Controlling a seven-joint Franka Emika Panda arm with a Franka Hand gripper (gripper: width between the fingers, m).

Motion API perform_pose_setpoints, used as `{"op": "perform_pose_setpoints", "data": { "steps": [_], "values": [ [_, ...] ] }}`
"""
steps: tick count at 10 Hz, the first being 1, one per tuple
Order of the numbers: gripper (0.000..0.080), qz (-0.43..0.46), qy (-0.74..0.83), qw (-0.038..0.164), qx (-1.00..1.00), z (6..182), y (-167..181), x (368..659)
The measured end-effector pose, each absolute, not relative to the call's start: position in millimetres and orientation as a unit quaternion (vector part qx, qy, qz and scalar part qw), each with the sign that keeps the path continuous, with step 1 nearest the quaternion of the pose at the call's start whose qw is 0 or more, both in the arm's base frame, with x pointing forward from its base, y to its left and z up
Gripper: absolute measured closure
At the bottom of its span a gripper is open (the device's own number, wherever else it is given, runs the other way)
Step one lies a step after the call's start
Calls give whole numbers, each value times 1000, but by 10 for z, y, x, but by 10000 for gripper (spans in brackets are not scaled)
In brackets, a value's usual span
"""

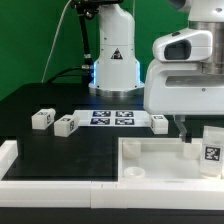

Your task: Assemble one leg

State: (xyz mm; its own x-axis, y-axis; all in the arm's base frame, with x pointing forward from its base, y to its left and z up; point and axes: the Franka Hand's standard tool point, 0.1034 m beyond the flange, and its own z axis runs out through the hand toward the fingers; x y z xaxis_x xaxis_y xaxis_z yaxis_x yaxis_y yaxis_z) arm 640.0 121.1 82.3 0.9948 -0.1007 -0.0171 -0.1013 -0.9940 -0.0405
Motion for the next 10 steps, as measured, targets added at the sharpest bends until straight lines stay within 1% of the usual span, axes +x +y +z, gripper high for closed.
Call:
{"op": "perform_pose_setpoints", "data": {
  "steps": [1,2,3,4,7,8,10],
  "values": [
    [324,8,51,21,-998,823,1211,6400],
    [471,8,51,21,-998,823,1211,6400],
    [471,7,51,20,-998,823,1207,6401],
    [509,7,51,20,-998,823,1208,6401],
    [509,8,75,22,-997,821,1155,6417],
    [509,8,145,31,-989,818,1150,6425],
    [509,13,259,34,-965,814,1138,6426]
  ]
}}
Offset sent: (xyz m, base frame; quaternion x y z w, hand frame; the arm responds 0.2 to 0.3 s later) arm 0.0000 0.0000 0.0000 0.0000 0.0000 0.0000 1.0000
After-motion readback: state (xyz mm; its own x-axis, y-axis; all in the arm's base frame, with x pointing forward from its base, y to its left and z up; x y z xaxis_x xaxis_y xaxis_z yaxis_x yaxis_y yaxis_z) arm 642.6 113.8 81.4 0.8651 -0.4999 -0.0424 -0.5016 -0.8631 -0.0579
